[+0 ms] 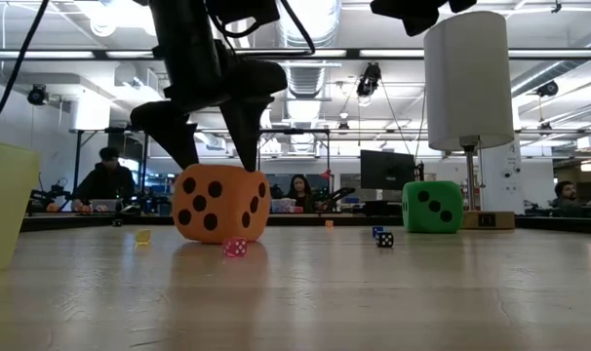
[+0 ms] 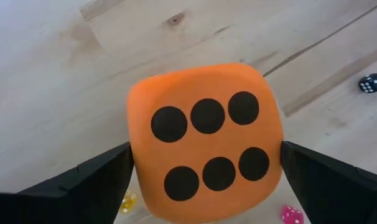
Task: Pick & Place Dice
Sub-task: Put the large orange dice into the yellow bin
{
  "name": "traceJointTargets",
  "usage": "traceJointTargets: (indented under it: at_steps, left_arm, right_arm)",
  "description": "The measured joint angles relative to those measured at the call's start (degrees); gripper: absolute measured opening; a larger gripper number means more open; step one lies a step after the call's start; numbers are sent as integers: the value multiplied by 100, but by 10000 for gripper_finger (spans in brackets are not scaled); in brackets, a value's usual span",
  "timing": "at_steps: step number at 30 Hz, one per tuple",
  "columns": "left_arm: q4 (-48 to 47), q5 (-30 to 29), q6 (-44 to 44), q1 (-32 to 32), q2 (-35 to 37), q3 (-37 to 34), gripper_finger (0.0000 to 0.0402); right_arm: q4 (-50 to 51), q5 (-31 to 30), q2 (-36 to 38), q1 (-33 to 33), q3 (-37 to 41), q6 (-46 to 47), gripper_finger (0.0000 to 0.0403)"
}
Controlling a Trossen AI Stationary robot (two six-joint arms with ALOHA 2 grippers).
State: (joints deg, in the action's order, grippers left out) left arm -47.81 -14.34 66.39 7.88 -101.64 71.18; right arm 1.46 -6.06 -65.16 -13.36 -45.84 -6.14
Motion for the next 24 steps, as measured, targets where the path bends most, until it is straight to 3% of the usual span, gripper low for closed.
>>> traceJointTargets:
  at_steps: [24]
  left_arm:
    - [-307, 66, 240, -48, -3, -6, 398]
  right_arm:
    - [-1, 0, -5, 2, 0, 7, 180]
